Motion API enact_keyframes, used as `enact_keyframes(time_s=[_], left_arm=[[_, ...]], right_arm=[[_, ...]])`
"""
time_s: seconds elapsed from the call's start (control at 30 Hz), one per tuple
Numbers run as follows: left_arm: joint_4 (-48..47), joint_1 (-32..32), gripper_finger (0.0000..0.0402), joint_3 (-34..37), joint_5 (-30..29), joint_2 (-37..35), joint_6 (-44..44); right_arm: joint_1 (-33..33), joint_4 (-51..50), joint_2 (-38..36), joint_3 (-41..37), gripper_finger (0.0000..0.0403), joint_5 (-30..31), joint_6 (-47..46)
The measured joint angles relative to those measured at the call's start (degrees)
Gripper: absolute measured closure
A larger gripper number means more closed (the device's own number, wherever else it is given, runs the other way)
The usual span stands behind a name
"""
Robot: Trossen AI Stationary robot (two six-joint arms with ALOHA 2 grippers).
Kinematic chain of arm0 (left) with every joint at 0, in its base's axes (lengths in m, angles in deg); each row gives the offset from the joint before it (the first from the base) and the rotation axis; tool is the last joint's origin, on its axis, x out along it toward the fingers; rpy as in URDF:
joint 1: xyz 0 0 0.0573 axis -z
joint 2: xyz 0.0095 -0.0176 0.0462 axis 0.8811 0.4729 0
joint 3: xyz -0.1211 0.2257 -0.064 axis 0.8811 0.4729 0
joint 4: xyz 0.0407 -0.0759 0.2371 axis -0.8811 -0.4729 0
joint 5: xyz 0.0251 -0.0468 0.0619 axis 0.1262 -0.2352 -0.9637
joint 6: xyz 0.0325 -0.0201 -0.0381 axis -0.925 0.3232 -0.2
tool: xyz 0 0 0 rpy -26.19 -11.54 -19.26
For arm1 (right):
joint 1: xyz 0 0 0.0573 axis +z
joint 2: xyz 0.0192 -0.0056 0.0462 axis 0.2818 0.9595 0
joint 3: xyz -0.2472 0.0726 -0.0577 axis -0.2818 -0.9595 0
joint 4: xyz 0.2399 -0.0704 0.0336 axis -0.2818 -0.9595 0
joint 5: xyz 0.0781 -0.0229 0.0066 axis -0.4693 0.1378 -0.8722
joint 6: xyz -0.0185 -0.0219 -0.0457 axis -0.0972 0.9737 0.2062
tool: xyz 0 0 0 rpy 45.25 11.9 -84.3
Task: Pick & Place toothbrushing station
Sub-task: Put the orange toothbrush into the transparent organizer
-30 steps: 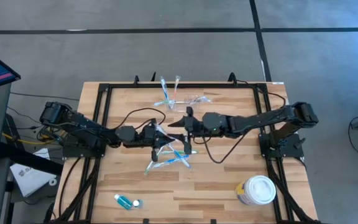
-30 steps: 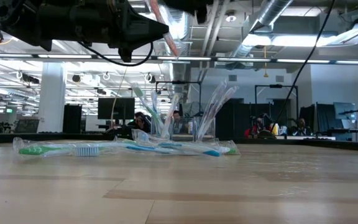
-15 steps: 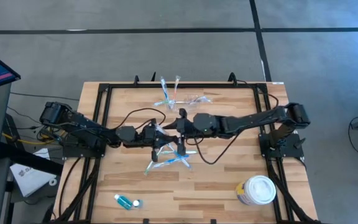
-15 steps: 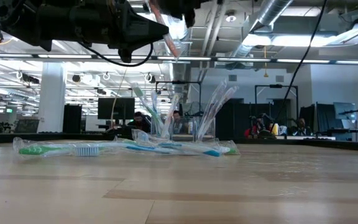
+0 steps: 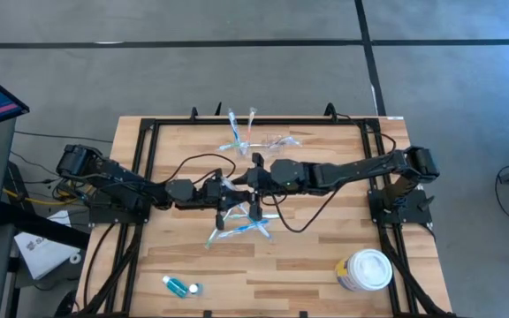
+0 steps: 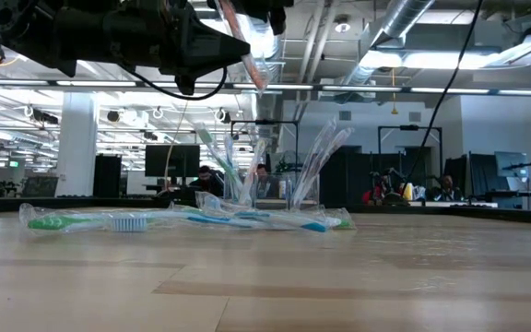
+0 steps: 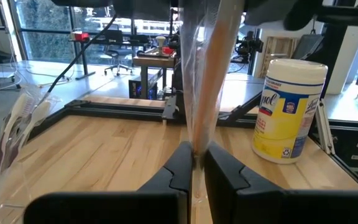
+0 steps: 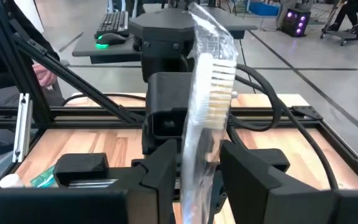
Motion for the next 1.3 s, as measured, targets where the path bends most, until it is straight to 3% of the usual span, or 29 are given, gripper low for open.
enact_keyframes(time_s=[0.33, 0.53, 0.87, 1.3], left_arm=[[0.0, 0.0, 0.0387, 0.0, 0.0, 0.0, 0.0], [-0.1, 0.0, 0.0360, 0.0, 0.1, 0.0, 0.0], [-0.2, 0.0, 0.0314, 0.0, 0.0, -0.1, 0.0], [-1.7, 0.0, 0.0304, 0.0, -0.3, -1.0, 0.0]], right_arm=[[0.1, -0.5, 0.0, 0.0, 0.0344, -0.4, 0.0], [0.0, -0.7, 0.0, 0.0, 0.0392, -3.0, 0.1], [0.0, -2.6, -1.7, -0.1, 0.0394, -3.0, 1.5], [-0.1, -3.1, -6.7, -3.8, 0.0397, 0.2, 3.1]])
